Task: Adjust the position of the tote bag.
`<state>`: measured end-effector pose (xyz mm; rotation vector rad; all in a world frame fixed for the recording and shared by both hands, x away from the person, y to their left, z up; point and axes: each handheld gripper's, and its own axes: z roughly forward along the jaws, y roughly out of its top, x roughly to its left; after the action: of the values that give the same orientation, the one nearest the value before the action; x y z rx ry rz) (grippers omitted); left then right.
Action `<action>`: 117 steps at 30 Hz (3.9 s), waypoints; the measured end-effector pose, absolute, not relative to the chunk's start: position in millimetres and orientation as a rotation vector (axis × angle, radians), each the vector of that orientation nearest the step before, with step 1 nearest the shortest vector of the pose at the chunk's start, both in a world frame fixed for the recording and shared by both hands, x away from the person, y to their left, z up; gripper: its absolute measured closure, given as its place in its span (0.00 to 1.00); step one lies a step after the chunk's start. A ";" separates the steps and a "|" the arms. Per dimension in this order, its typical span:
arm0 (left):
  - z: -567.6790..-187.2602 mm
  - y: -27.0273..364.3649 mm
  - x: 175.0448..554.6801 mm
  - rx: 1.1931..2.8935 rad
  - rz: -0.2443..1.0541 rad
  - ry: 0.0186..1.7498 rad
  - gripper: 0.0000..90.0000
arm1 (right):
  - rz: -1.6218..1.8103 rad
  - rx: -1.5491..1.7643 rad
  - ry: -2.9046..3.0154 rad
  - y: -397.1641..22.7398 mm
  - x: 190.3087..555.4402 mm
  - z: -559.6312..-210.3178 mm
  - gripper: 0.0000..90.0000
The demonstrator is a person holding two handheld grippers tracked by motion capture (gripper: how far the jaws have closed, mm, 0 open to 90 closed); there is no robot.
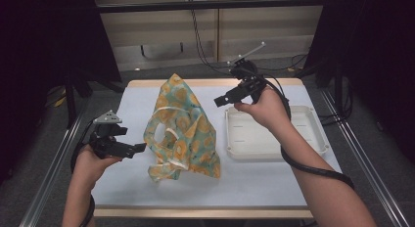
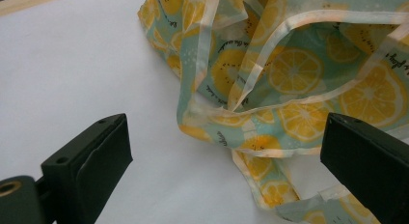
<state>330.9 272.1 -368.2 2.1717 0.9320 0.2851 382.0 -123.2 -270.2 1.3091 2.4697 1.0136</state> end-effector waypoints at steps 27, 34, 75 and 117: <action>-368.2 271.1 330.7 2.173 0.295 0.935 0.04 | 1.093 1.276 2.488 -85.6 386.3 -236.3 0.28; -367.0 270.9 330.3 2.177 0.301 0.935 0.04 | 1.110 1.244 2.480 -78.2 386.4 -230.5 0.30; -369.0 272.0 331.9 2.183 0.305 0.935 0.04 | 0.922 1.228 2.619 -26.8 394.9 -260.7 0.65; -369.3 277.3 330.7 2.153 0.334 0.941 0.05 | 0.957 0.869 2.771 3.8 412.4 -243.7 1.00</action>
<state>330.7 277.3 -369.3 2.1532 0.9406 0.3343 412.4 3.8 -243.7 0.8687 2.7713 0.9573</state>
